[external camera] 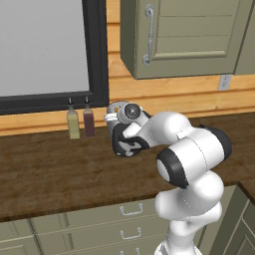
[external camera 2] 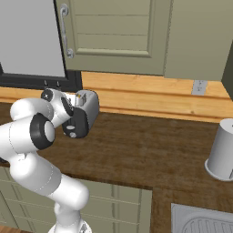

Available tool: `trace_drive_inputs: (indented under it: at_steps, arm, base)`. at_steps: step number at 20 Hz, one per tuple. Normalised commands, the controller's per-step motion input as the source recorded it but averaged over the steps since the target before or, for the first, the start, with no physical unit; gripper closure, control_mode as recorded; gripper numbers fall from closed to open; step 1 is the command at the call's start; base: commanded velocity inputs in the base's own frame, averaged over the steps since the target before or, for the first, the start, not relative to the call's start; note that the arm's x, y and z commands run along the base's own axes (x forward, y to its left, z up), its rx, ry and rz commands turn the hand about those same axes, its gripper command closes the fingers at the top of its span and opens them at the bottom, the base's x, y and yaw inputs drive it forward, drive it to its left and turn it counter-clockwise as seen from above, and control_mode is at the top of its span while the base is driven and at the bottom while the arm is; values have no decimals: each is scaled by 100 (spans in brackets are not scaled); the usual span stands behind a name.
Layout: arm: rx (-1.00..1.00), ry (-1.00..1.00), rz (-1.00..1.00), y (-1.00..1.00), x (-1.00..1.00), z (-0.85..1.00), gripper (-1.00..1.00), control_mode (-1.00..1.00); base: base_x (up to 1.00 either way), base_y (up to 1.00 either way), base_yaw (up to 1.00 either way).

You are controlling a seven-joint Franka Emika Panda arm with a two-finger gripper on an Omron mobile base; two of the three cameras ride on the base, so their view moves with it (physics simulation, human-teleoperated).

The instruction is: Start the toaster. Once the lever pops up, take the bread to the plate on the dining counter.

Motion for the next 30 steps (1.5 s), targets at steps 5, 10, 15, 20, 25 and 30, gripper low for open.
trace_drive_inputs:
  at_steps: [5, 10, 15, 20, 25, 30]
  arm:
    - [0, 0, 0, 0, 0, 0, -100, -100]
    - [0, 0, 0, 0, 0, 0, -100, -100]
    - [0, 0, 0, 0, 0, 0, -100, -100]
    - [0, 0, 0, 0, 0, 0, -100, -100]
    - [0, 0, 0, 0, 0, 0, -100, -100]
    - [0, 0, 0, 0, 0, 0, -100, -100]
  base:
    - [0, 0, 0]
    - [0, 0, 0]
    - [0, 0, 0]
    - [0, 0, 0]
    - [0, 0, 0]
    - [0, 0, 0]
